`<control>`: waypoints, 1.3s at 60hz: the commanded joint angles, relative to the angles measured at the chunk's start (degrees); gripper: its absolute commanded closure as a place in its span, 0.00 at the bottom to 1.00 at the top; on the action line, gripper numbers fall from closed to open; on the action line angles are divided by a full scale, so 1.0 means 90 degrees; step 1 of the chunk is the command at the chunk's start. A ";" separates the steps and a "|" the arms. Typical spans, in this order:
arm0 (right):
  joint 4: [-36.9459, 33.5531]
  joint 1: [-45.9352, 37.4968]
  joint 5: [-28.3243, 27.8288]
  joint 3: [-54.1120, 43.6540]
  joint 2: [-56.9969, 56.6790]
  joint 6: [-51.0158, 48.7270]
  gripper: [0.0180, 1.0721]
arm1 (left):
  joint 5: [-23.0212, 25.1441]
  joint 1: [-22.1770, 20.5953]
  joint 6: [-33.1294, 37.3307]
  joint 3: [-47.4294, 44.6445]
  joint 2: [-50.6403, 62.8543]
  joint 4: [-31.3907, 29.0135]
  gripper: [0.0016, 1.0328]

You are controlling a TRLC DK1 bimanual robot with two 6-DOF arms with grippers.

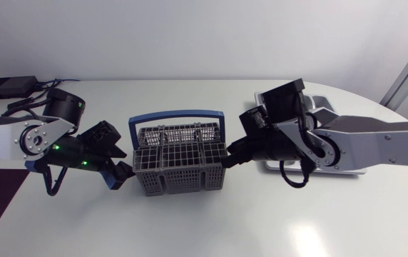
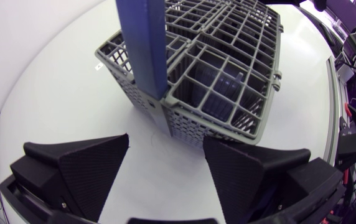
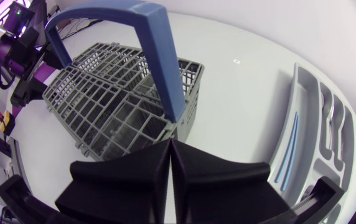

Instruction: Unload the cutlery basket into the drawer organizer.

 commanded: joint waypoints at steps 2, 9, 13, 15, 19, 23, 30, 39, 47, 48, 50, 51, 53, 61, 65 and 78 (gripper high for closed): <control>-0.0080 0.0100 -0.0067 0.0180 0.0195 0.0156 0.95 | 0.0001 -0.0192 -0.0275 0.0412 0.0252 0.0125 0.05; -0.0100 0.0100 -0.0067 0.0180 0.0234 0.0146 0.95 | -0.0077 -0.0290 -0.0353 0.0637 0.0487 0.0164 0.05; -0.0110 0.0090 -0.0067 0.0160 0.0234 0.0136 0.95 | -0.0116 -0.0338 -0.0392 0.0764 0.0643 0.0203 0.05; -0.0110 0.0080 -0.0067 0.0160 0.0234 0.0126 0.95 | -0.0126 -0.0358 -0.0392 0.0813 0.0702 0.0203 0.05; -0.0119 0.0061 -0.0067 0.0170 0.0234 0.0107 0.95 | -0.0155 -0.0397 -0.0421 0.0891 0.0799 0.0203 0.05; -0.0119 0.0051 -0.0067 0.0170 0.0254 0.0097 0.95 | -0.0165 -0.0417 -0.0451 0.0949 0.0848 0.0213 0.05; -0.0080 0.0031 -0.0057 0.0189 0.0322 0.0097 0.95 | -0.0185 -0.0426 -0.0480 0.1008 0.0868 0.0213 0.05; -0.0051 -0.0008 -0.0057 0.0277 0.0479 0.0068 0.95 | -0.0272 -0.0465 -0.0499 0.1018 0.0858 0.0213 0.05; -0.0051 -0.0008 -0.0057 0.0297 0.0469 0.0058 0.95 | -0.0292 -0.0465 -0.0519 0.0998 0.0828 0.0203 0.05; -0.0061 0.0002 -0.0057 0.0297 0.0469 0.0058 0.95 | -0.0292 -0.0465 -0.0519 0.0998 0.0828 0.0203 0.05; -0.0071 0.0002 -0.0057 0.0287 0.0440 0.0058 0.95 | -0.0302 -0.0465 -0.0519 0.0998 0.0819 0.0203 0.05; -0.0080 0.0012 -0.0057 0.0268 0.0430 0.0058 0.95 | -0.0302 -0.0465 -0.0519 0.0998 0.0819 0.0203 0.05; -0.0080 0.0031 -0.0057 0.0258 0.0400 0.0058 0.95 | -0.0302 -0.0465 -0.0519 0.0989 0.0809 0.0203 0.05; -0.0110 0.0070 -0.0028 0.0229 0.0303 0.0068 0.95 | -0.0331 -0.0465 -0.0548 0.0979 0.0760 0.0203 0.05; -0.0129 0.0070 -0.0008 0.0238 0.0293 0.0078 0.95 | -0.0331 -0.0475 -0.0568 0.0979 0.0721 0.0203 0.05; -0.0188 0.0217 0.0158 0.0131 0.0127 0.0087 0.95 | -0.0360 -0.0485 -0.0597 0.0930 0.0662 0.0203 0.05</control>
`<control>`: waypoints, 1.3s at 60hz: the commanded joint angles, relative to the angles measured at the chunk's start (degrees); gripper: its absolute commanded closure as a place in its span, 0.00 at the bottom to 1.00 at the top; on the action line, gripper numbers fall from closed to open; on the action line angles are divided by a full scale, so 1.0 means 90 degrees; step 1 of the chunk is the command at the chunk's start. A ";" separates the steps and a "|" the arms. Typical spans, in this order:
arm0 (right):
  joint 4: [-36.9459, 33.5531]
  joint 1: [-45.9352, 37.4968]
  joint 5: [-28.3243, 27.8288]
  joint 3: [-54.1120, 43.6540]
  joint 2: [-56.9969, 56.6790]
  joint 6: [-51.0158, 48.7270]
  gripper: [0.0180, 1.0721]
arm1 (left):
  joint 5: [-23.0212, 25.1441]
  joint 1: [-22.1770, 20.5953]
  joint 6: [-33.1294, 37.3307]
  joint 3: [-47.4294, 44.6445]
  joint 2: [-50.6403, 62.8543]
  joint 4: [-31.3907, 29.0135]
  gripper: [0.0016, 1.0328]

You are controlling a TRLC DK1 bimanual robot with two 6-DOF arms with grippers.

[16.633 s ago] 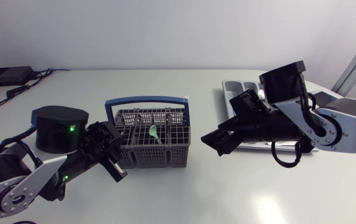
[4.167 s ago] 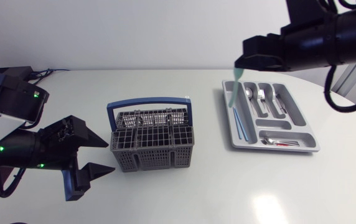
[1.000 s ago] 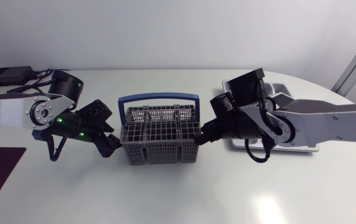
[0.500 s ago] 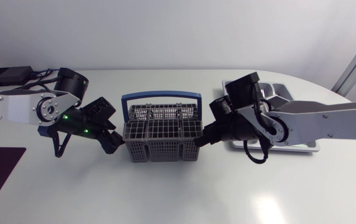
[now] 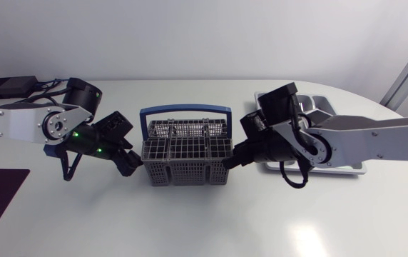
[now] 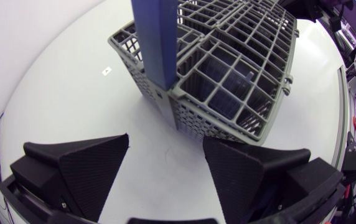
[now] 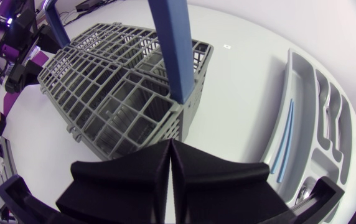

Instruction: Unload the cutlery basket into the drawer organizer.

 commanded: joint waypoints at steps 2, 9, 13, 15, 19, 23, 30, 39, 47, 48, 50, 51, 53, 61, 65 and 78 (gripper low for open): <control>0.0009 0.0278 -0.0055 0.0029 -0.0189 0.0061 0.95 | 0.0135 -0.0157 -0.0170 0.0189 -0.0071 0.0150 0.05; -0.0001 0.0287 -0.0055 0.0000 -0.0218 0.0070 0.95 | 0.0106 -0.0167 -0.0179 0.0170 -0.0100 0.0150 0.05; 0.0009 0.0317 -0.0016 -0.0030 -0.0238 0.0090 0.95 | 0.0086 -0.0167 -0.0179 0.0150 -0.0110 0.0150 0.05; 0.0009 0.0317 0.0023 -0.0040 -0.0247 0.0090 0.95 | 0.0047 -0.0157 -0.0179 0.0140 -0.0120 0.0150 0.05; 0.0009 0.0287 0.0111 -0.0079 -0.0335 0.0080 0.95 | 0.0037 -0.0157 -0.0179 0.0082 -0.0169 0.0150 0.05; 0.0009 0.0209 0.0198 -0.0137 -0.0423 0.0080 0.95 | 0.0037 -0.0138 -0.0179 0.0023 -0.0247 0.0150 0.05; 0.0009 0.0053 0.0472 -0.0264 -0.0599 0.0031 0.92 | 0.0037 0.0019 -0.0160 -0.0065 -0.0393 0.0150 0.05; 0.0019 -0.0035 0.0843 -0.0508 -0.0950 -0.0135 0.85 | 0.0037 0.0273 -0.0150 -0.0221 -0.0637 0.0159 0.05; 0.0019 -0.0133 0.0872 -0.0723 -0.1224 -0.0174 0.76 | 0.0037 0.0478 -0.0150 -0.0406 -0.0852 0.0159 0.05; 0.0019 -0.0152 0.0872 -0.0743 -0.1253 -0.0184 0.76 | 0.0037 0.0497 -0.0150 -0.0426 -0.0882 0.0159 0.05; 0.0019 -0.0162 0.0882 -0.0801 -0.1322 -0.0184 0.76 | 0.0037 0.0517 -0.0150 -0.0455 -0.0921 0.0159 0.05; 0.0019 -0.0162 0.0892 -0.0831 -0.1361 -0.0203 0.76 | 0.0037 0.0546 -0.0150 -0.0485 -0.0940 0.0159 0.05; 0.0009 -0.0162 0.0892 -0.0889 -0.1419 -0.0203 0.75 | 0.0037 0.0566 -0.0150 -0.0524 -0.0989 0.0159 0.05; -0.0069 0.0004 0.0892 -0.1036 -0.1634 -0.0262 0.76 | 0.0037 0.0595 -0.0179 -0.0651 -0.1214 0.0159 0.05; -0.0020 0.0190 0.0941 -0.1016 -0.1595 -0.0252 0.85 | 0.0037 0.0556 -0.0189 -0.0680 -0.1272 0.0159 0.05; 0.0165 0.0405 0.0980 -0.0596 -0.0745 -0.0203 0.95 | 0.0037 0.0507 -0.0228 -0.0846 -0.1643 0.0140 0.05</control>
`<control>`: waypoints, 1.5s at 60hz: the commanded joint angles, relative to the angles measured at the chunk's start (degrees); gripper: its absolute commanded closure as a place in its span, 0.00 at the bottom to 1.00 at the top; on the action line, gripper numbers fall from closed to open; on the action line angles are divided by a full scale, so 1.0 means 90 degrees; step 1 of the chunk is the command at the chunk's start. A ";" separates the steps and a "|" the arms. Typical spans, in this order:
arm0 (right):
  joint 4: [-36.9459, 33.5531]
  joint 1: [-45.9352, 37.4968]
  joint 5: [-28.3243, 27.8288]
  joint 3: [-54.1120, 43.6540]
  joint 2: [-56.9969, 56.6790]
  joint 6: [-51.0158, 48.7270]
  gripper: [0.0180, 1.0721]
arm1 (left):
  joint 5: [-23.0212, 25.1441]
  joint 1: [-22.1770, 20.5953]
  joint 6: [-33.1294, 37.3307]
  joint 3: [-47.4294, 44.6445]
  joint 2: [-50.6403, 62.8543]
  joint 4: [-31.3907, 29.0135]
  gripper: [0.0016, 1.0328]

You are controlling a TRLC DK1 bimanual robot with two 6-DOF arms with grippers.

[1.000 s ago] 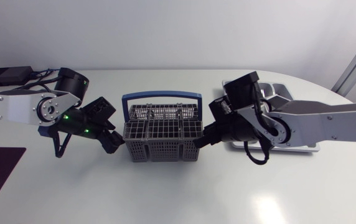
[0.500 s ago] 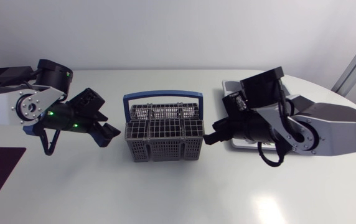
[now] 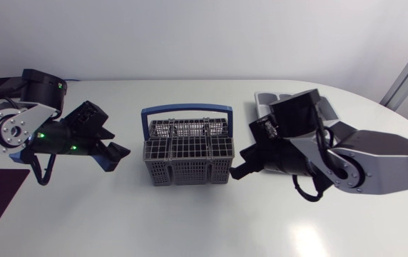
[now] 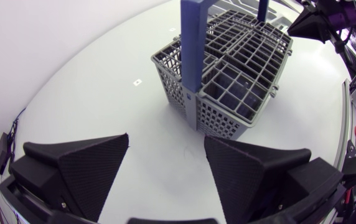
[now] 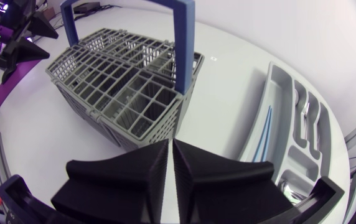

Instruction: Unload the cutlery basket into the drawer organizer.

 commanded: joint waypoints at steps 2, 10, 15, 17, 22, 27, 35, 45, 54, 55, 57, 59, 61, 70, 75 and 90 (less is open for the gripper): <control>0.0063 0.0111 0.0057 0.0201 0.0389 -0.0004 0.94 | 0.0030 -0.0013 -0.0146 -0.0312 -0.0293 0.0011 0.05; 0.0063 0.0238 0.0086 0.0279 0.0438 0.0045 0.94 | 0.0020 0.0114 -0.0097 -0.0439 -0.0498 -0.0028 0.05; 0.0073 0.0238 0.0086 0.0298 0.0418 0.0035 0.94 | 0.0020 0.0134 -0.0087 -0.0468 -0.0547 -0.0047 0.05; 0.0073 0.0238 0.0086 0.0318 0.0438 0.0035 0.95 | 0.0020 0.0134 -0.0087 -0.0478 -0.0547 -0.0047 0.05; 0.0083 0.0238 0.0086 0.0328 0.0487 0.0035 0.95 | 0.0030 0.0134 -0.0097 -0.0478 -0.0567 -0.0038 0.05; 0.0112 0.0238 0.0086 0.0308 0.0496 0.0035 0.95 | 0.0030 0.0105 -0.0107 -0.0468 -0.0577 -0.0038 0.05; 0.0122 0.0238 0.0076 0.0220 0.0457 0.0025 0.95 | 0.0030 0.0095 -0.0116 -0.0449 -0.0577 -0.0047 0.05; 0.0141 0.0336 0.0076 0.0210 0.0467 0.0035 0.95 | 0.0030 0.0085 -0.0116 -0.0429 -0.0586 -0.0067 0.05; 0.0151 0.0296 0.0252 0.0201 0.0428 -0.0004 0.95 | 0.0020 0.0085 -0.0116 -0.0429 -0.0606 -0.0096 0.05; 0.0151 0.0296 0.0242 0.0171 0.0399 -0.0023 0.95 | 0.0020 0.0095 -0.0116 -0.0429 -0.0616 -0.0096 0.05; 0.0151 0.0296 0.0242 0.0142 0.0389 -0.0023 0.94 | 0.0020 0.0105 -0.0116 -0.0439 -0.0616 -0.0096 0.05; 0.0151 0.0296 0.0242 0.0122 0.0379 -0.0014 0.95 | 0.0030 0.0105 -0.0107 -0.0439 -0.0635 -0.0106 0.05; 0.0141 0.0306 0.0242 0.0103 0.0369 -0.0023 0.95 | 0.0020 0.0105 -0.0107 -0.0439 -0.0635 -0.0106 0.05; 0.0151 0.0462 0.0223 0.0074 0.0330 -0.0023 0.94 | 0.0020 0.0095 -0.0116 -0.0419 -0.0694 -0.0145 0.05; 0.0141 0.0521 0.0233 0.0054 0.0321 -0.0014 0.95 | 0.0030 0.0085 -0.0136 -0.0439 -0.0743 -0.0165 0.05; 0.0112 -0.0084 0.0526 -0.0258 -0.0451 -0.0365 0.85 | 0.0030 0.0144 -0.0146 -0.0566 -0.0938 -0.0184 0.05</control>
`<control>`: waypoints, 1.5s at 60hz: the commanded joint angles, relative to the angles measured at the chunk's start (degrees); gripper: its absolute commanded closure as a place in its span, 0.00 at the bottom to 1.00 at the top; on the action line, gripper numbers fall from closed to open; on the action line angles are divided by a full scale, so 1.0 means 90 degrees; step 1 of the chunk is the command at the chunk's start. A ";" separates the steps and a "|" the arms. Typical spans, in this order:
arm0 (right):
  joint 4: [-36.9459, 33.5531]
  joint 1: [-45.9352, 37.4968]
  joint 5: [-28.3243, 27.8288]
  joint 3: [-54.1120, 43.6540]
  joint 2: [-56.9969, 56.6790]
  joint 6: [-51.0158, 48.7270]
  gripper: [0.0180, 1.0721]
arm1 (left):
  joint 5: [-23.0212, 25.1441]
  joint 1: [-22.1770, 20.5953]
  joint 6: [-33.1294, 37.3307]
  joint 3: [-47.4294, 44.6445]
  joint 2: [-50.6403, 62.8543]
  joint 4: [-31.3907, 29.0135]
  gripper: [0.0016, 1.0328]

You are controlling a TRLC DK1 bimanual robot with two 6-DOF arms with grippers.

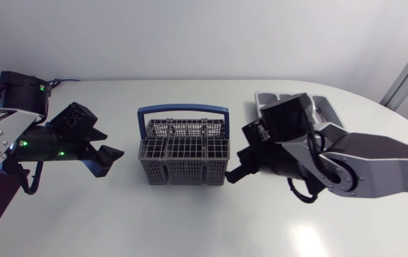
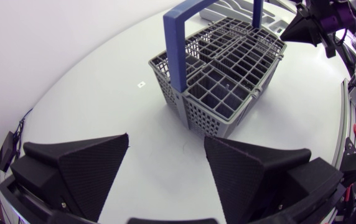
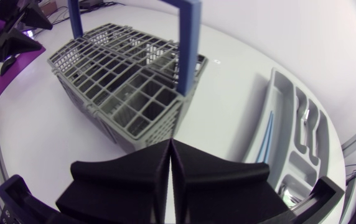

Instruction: Unload the cutlery basket into the drawer organizer.

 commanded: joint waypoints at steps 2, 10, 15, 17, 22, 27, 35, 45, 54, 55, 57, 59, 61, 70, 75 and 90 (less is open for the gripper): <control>0.0005 -0.0427 0.0237 -0.0312 -0.0624 -0.0349 0.80 | 0.0033 0.0064 -0.0165 -0.0226 -0.0188 -0.0068 0.05; 0.0015 -0.0847 0.0432 -0.0595 -0.1288 -0.0700 0.55 | 0.0033 0.0083 -0.0351 -0.0392 -0.0490 -0.0048 0.05; 0.0025 -0.0945 0.0657 -0.0771 -0.1708 -0.0866 0.46 | 0.0033 0.0093 -0.0566 -0.0451 -0.0793 -0.0038 0.05; 0.0034 -0.0965 0.0755 -0.0830 -0.1884 -0.0905 0.42 | 0.0033 0.0112 -0.0663 -0.0480 -0.0930 -0.0038 0.05; 0.0044 -0.1072 0.0911 -0.0986 -0.2294 -0.1023 0.20 | 0.0033 0.0210 -0.0927 -0.0587 -0.1330 -0.0009 0.05; 0.0074 -0.1140 0.1009 -0.1162 -0.2665 -0.1150 0.04 | 0.0033 0.0220 -0.1200 -0.0753 -0.1662 0.0147 0.05; 0.0327 -0.1433 0.1018 -0.1494 -0.3251 -0.1355 0.04 | 0.0033 0.0483 -0.1611 -0.0949 -0.2092 0.0333 0.05; 0.0357 -0.1756 0.1038 -0.1836 -0.4013 -0.1628 0.04 | 0.0033 0.0815 -0.1796 -0.1212 -0.2805 0.0440 0.05; 0.0327 -0.2039 0.1067 -0.2099 -0.4745 -0.1872 0.04 | 0.0033 0.0913 -0.1845 -0.1505 -0.3449 0.0372 0.05; 0.0318 -0.2068 0.1077 -0.2119 -0.4814 -0.1892 0.04 | 0.0033 0.0942 -0.1845 -0.1535 -0.3498 0.0372 0.05; 0.0288 -0.2107 0.1087 -0.2158 -0.4960 -0.1892 0.04 | 0.0042 0.0982 -0.1855 -0.1564 -0.3557 0.0372 0.05; 0.0269 -0.2166 0.1126 -0.2207 -0.5107 -0.1911 0.04 | 0.0042 0.1001 -0.1855 -0.1603 -0.3596 0.0372 0.05; 0.0240 -0.2234 0.1155 -0.2256 -0.5273 -0.1950 0.04 | 0.0033 0.1030 -0.1855 -0.1652 -0.3664 0.0372 0.05; 0.0210 -0.2566 0.1194 -0.2500 -0.5898 -0.2038 0.04 | 0.0033 0.1235 -0.1903 -0.1935 -0.3967 0.0538 0.05; 0.0132 -0.2703 0.1194 -0.2607 -0.6191 -0.2048 0.04 | 0.0033 0.1343 -0.2021 -0.2081 -0.4182 0.0596 0.05; 0.0027 -0.2891 0.1076 -0.2980 -0.6876 -0.1889 0.04 | -0.0104 0.1527 -0.2313 -0.2488 -0.4725 0.0906 0.05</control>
